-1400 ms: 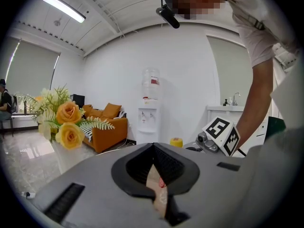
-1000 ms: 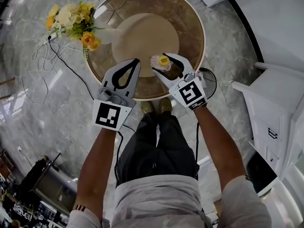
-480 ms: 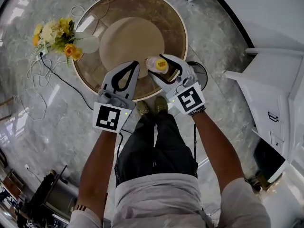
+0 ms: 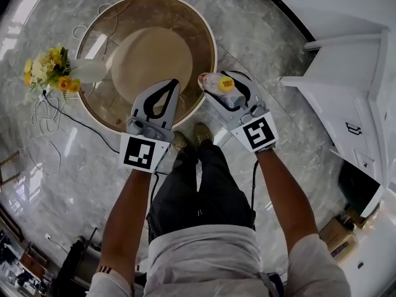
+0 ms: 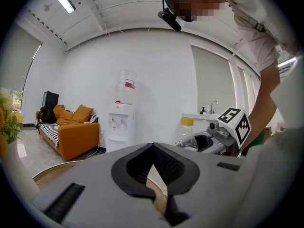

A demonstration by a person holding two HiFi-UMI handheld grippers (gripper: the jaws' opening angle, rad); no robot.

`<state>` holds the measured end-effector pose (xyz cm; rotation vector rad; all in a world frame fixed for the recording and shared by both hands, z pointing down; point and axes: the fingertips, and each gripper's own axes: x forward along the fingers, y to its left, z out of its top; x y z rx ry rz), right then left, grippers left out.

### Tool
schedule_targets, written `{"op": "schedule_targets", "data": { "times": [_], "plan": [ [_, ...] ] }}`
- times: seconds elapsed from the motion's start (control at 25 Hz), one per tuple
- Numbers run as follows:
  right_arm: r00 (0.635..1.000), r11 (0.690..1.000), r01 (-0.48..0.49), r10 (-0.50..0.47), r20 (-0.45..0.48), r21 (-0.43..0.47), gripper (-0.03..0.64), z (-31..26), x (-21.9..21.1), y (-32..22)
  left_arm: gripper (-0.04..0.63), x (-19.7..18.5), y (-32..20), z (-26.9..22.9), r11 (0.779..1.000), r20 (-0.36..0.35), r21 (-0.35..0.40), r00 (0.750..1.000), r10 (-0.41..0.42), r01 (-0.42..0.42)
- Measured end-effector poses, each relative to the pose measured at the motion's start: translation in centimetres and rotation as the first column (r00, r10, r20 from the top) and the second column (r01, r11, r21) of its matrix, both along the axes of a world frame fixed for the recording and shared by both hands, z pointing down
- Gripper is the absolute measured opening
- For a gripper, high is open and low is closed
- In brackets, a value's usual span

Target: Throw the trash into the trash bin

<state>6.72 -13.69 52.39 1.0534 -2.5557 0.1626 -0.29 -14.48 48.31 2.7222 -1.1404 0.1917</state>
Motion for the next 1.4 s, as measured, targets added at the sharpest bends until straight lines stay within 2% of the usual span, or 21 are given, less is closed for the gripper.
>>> {"op": "schedule_targets", "data": {
  "times": [0.32, 0.72, 0.92, 1.04, 1.4],
  "plan": [
    [0.993, 0.994, -0.113, 0.113, -0.028, -0.001, 0.241, 0.5, 7.5, 1.8, 0.0, 5.6, 0.8, -0.3, 0.996, -0.014, -0.008, 0.996, 0.084, -0.084],
    [0.971, 0.972, -0.233, 0.232, -0.062, -0.016, 0.241, 1.5, 13.8, 3.6, 0.0, 10.3, 1.6, -0.3, 0.986, -0.015, -0.017, 0.986, 0.163, -0.163],
    [0.96, 0.964, -0.266, 0.263, -0.096, -0.013, 0.247, 2.4, 16.0, 3.9, 0.0, 11.5, 1.9, 0.2, 0.984, -0.007, -0.028, 0.984, 0.177, -0.177],
    [0.953, 0.957, -0.289, 0.287, -0.096, -0.013, 0.284, 2.5, 16.9, 3.9, 0.0, 12.1, 1.9, 0.2, 0.983, -0.007, -0.03, 0.984, 0.18, -0.18],
    [0.962, 0.964, -0.267, 0.266, -0.061, -0.006, 0.273, 1.9, 16.6, 3.8, 0.0, 12.6, 2.0, 0.2, 0.984, 0.0, -0.035, 0.985, 0.173, -0.173]
  ]
}}
